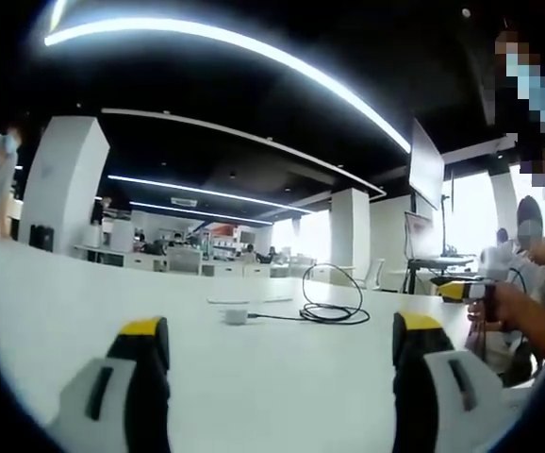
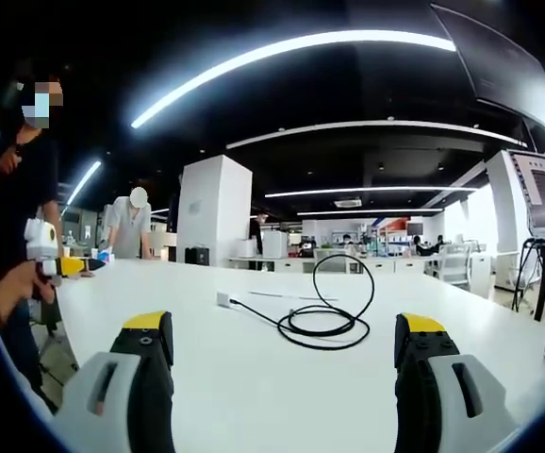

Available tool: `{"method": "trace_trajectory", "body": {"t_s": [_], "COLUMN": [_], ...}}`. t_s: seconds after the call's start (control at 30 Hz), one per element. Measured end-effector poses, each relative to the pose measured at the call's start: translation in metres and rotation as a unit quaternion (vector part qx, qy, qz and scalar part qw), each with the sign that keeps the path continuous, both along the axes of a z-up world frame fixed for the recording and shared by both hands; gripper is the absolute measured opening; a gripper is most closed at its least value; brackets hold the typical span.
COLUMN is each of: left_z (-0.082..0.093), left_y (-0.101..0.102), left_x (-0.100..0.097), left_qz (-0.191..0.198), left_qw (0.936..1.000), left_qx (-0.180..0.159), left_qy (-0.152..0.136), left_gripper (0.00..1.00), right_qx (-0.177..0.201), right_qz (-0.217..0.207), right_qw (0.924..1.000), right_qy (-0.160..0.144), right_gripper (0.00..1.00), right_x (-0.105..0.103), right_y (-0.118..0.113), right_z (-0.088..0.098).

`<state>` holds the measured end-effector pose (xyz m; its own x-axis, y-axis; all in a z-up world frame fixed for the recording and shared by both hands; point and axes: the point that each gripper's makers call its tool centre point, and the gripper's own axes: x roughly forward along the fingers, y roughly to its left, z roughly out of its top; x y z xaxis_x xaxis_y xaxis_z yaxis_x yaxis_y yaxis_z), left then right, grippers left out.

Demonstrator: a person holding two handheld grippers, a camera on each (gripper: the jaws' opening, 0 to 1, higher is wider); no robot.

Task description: Plug the desk Type‑C cable into the charger adapter.

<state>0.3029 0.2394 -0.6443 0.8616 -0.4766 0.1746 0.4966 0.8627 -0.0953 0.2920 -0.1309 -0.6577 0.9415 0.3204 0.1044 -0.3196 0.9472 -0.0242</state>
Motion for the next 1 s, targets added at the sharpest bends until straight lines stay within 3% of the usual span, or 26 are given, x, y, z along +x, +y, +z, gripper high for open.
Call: {"method": "trace_trajectory", "body": {"t_s": [1.0], "left_z": [-0.0004], "left_y": [-0.0002], "left_x": [-0.0025], "left_qz": [0.0], "left_qw": [1.0], "left_qx": [0.003], "left_qy": [-0.001], "left_gripper": [1.0], "right_qx": [-0.003], "right_qz": [0.002], "right_qw": [1.0], "right_qy": [-0.002], "right_gripper": [1.0], "right_x": [-0.0006], "right_y": [0.0035], "right_z": [0.0001]}}
